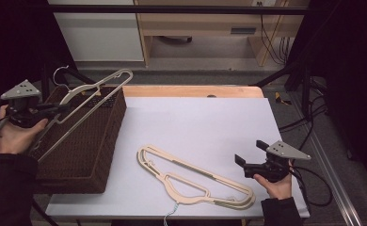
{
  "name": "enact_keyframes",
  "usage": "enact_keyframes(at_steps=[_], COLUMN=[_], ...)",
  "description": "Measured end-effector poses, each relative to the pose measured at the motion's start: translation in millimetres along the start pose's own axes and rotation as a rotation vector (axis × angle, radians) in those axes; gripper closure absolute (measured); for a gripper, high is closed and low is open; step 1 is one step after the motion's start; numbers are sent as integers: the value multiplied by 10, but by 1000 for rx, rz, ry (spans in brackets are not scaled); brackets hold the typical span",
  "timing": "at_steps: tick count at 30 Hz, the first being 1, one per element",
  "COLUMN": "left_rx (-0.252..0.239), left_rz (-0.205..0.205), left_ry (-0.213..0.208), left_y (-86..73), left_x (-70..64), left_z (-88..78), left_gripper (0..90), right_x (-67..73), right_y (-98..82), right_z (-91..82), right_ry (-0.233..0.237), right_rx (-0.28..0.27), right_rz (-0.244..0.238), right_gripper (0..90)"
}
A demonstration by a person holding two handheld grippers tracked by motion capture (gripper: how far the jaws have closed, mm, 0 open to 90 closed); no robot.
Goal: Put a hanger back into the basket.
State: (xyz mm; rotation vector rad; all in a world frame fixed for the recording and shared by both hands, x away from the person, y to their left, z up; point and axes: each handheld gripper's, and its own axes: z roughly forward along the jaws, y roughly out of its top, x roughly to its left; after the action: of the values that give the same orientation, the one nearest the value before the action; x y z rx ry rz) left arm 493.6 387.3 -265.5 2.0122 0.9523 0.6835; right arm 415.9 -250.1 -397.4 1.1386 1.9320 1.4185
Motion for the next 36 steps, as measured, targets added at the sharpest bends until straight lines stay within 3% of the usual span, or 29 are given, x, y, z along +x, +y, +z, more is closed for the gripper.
enact_keyframes(at_steps=[3, 11, 20, 36], left_rx=[-3, 50, 81, 152], left_rz=[-15, -37, -67, -162], left_ry=[7, 16, 15, 8], left_y=[-92, -324, -511, -872], left_x=[67, 199, 255, 261], left_z=[-6, 6, 44, 379], left_gripper=[863, 862, 862, 860], right_x=[0, -8, 3, -7], right_y=[-2, 3, -19, -33], right_z=[6, -11, 37, 48], right_ry=[-1, -2, -3, 2], right_rx=[3, -2, 15, 24], right_rz=[1, -1, -5, -2], right_gripper=[27, 28, 28, 32])
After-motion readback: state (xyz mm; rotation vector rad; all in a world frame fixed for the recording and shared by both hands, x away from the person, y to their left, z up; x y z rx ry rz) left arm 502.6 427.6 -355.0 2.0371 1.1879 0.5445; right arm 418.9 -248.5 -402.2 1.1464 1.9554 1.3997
